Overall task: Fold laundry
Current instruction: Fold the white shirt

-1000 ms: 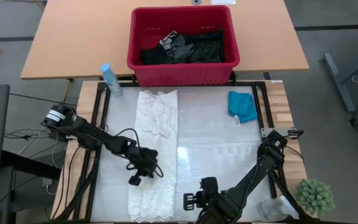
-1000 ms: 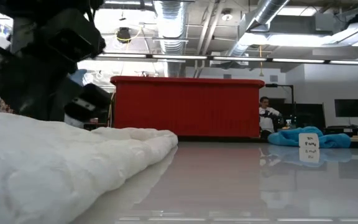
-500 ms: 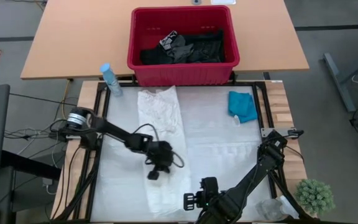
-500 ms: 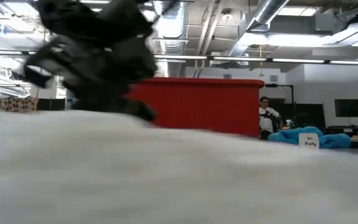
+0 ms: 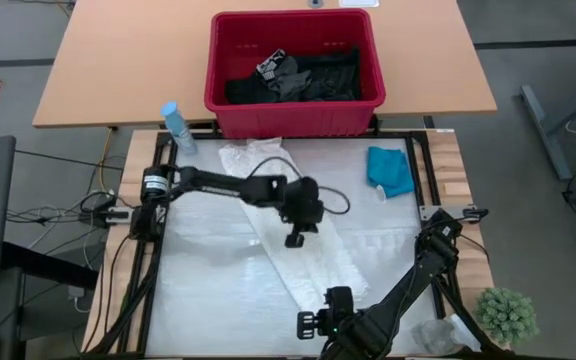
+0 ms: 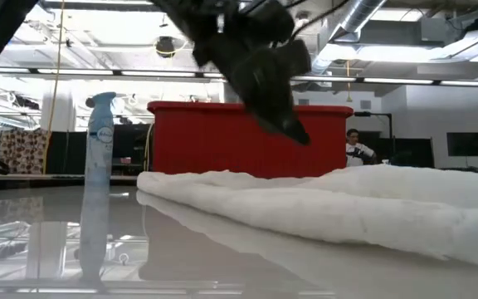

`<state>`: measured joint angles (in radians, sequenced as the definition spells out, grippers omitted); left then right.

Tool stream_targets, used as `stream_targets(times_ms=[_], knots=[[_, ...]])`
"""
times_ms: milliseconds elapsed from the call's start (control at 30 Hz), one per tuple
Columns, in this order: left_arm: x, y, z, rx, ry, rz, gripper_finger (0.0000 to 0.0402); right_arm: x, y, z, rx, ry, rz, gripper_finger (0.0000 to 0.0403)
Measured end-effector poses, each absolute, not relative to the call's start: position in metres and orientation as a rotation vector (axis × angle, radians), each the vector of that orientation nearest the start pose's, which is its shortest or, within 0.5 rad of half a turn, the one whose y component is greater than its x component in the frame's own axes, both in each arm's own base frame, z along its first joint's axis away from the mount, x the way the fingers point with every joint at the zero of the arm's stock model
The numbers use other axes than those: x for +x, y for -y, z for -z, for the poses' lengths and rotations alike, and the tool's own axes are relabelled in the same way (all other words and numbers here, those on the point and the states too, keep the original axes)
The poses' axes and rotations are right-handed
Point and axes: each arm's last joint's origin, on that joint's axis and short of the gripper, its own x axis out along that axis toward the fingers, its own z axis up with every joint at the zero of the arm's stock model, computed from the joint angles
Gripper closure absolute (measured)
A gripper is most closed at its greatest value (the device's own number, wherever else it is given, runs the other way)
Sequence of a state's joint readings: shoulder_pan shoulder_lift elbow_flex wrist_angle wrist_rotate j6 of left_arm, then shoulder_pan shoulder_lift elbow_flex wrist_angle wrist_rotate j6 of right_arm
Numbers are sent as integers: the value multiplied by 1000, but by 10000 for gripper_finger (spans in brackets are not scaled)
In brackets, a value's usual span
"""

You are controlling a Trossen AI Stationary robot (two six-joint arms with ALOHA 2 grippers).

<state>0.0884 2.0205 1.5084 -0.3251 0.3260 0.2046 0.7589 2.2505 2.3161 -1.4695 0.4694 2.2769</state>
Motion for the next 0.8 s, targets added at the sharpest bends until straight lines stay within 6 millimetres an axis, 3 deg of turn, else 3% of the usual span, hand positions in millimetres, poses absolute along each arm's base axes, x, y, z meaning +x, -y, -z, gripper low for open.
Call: stream_targets(times_ms=[133, 300, 433, 667, 800], knots=[[433, -43, -246, 169, -829, 314, 401, 328, -293, -292, 1194, -725, 1003, 387], [408, -89, -261, 162, -864, 209, 401, 330, -294, -289, 1189, -707, 1003, 387], [371, -129, -279, 116, -773, 77, 401, 332, -296, -283, 1186, -697, 1011, 387], [293, -157, -250, 123, -695, -162, 401, 335, -297, -280, 1196, -691, 1016, 387], [259, -158, -212, 119, -756, -298, 402, 335, -297, -280, 1203, -688, 1014, 387]])
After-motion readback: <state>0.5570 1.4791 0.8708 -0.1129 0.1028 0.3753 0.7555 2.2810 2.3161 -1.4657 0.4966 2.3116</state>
